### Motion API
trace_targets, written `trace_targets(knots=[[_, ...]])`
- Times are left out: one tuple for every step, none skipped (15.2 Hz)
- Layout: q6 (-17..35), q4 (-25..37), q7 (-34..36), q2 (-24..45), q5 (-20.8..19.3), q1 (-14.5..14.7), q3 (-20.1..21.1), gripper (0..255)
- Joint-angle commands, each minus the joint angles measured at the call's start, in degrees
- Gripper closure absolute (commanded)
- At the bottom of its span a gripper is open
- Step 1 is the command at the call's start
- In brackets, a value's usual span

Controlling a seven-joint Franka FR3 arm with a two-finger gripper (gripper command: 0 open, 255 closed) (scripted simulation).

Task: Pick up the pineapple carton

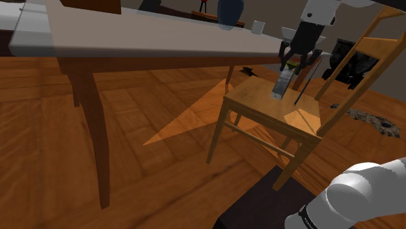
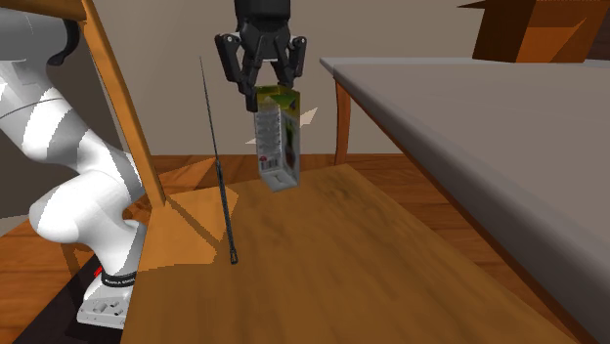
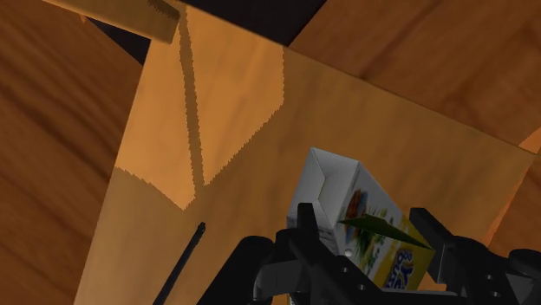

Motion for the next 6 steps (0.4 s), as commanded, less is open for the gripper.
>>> trace_targets(knots=[[-1.6, 2.5, 0.0, 0.9, 0.0, 0.0, 0.0, 255], [-2.4, 3.7, 0.0, 1.3, 0.0, 0.0, 0.0, 255], [-3.2, 4.9, -0.1, 1.8, 0.0, 0.0, 0.0, 255], [-4.0, 6.2, -0.1, 2.2, 0.0, 0.0, 0.0, 255], [-4.1, 6.4, -0.1, 2.3, 0.0, 0.0, 0.0, 255], [-4.1, 6.4, -0.1, 2.3, 0.0, 0.0, 0.0, 255]])
